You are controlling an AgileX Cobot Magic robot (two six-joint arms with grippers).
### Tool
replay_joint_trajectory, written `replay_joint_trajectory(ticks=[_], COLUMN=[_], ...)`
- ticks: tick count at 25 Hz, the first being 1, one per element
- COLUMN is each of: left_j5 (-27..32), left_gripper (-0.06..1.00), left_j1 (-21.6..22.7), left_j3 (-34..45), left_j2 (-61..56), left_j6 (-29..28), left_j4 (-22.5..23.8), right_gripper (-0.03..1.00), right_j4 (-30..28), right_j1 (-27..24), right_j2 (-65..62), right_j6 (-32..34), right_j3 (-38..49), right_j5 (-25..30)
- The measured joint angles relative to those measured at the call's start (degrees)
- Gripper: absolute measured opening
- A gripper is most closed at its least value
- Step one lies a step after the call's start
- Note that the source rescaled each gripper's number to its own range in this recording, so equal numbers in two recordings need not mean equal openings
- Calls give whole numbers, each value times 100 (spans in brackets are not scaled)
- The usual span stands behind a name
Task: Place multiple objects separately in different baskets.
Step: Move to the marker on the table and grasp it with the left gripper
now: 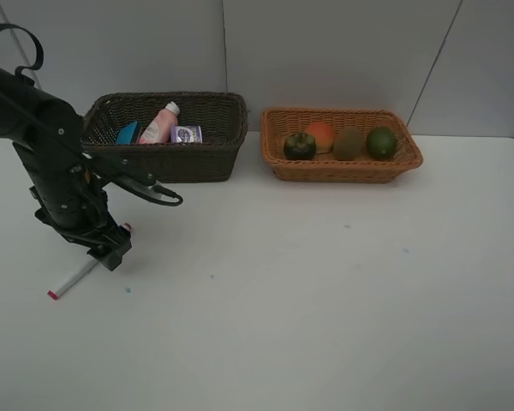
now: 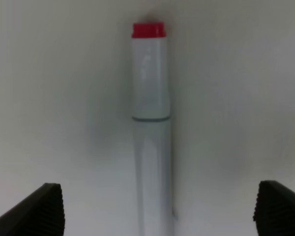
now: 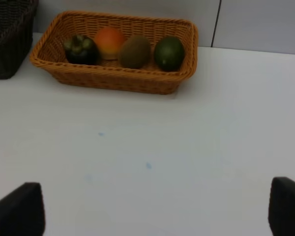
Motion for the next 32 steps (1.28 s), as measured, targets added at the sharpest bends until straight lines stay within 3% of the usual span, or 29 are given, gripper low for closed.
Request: replay_joint_trajectory(ticks=[32], left_j5=[-407], left_gripper=[98], left_j1=[110], left_j3=[-24], left_j2=[307], left_j6=[386], left_j4=[-149], right_gripper=[99], right_j4=[0], right_j1=[0], right_j2=[0], right_j6=[0], right_j3=[0], right_j5=[0])
